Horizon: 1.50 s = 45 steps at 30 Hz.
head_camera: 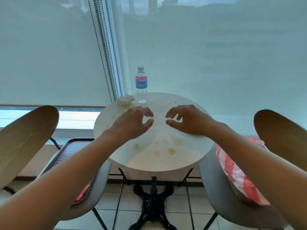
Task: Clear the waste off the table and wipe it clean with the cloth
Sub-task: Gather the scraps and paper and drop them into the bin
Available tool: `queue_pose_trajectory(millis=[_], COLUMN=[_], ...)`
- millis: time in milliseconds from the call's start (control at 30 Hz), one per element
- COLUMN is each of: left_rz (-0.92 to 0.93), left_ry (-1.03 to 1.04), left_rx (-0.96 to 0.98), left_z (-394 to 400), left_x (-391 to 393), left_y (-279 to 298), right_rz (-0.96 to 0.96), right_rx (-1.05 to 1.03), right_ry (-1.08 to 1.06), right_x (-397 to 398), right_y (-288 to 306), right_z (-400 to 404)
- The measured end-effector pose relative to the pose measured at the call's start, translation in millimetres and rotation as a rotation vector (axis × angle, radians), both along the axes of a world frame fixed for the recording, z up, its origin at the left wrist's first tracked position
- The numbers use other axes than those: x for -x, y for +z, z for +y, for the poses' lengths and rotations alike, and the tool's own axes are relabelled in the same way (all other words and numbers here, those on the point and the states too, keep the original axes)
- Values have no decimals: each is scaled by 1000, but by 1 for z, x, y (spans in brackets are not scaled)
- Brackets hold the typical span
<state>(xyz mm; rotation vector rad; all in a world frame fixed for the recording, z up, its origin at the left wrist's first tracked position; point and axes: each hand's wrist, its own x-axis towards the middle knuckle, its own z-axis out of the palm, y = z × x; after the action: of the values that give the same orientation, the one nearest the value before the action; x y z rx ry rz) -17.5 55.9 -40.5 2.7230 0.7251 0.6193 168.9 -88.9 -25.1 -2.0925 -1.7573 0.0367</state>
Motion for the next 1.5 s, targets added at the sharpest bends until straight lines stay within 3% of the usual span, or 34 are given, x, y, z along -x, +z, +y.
queue_pose_trajectory(millis=[300,933,1233,1500], left_rz=[-68,-118,-139,-164], left_ry=[66,351,394,391], left_rx=[19,140,137,160], left_z=[63,149,165,160], left_x=[47,16,19,22], left_y=[-6,-40,-47,-43], right_rz=[6,-88,-160,23], right_rx=[25,97,53,-52], right_ry=[72,301,332,331], right_x=[43,15,9,14], right_y=[-6,-37,-49,-35], right_z=[78,269,300,282])
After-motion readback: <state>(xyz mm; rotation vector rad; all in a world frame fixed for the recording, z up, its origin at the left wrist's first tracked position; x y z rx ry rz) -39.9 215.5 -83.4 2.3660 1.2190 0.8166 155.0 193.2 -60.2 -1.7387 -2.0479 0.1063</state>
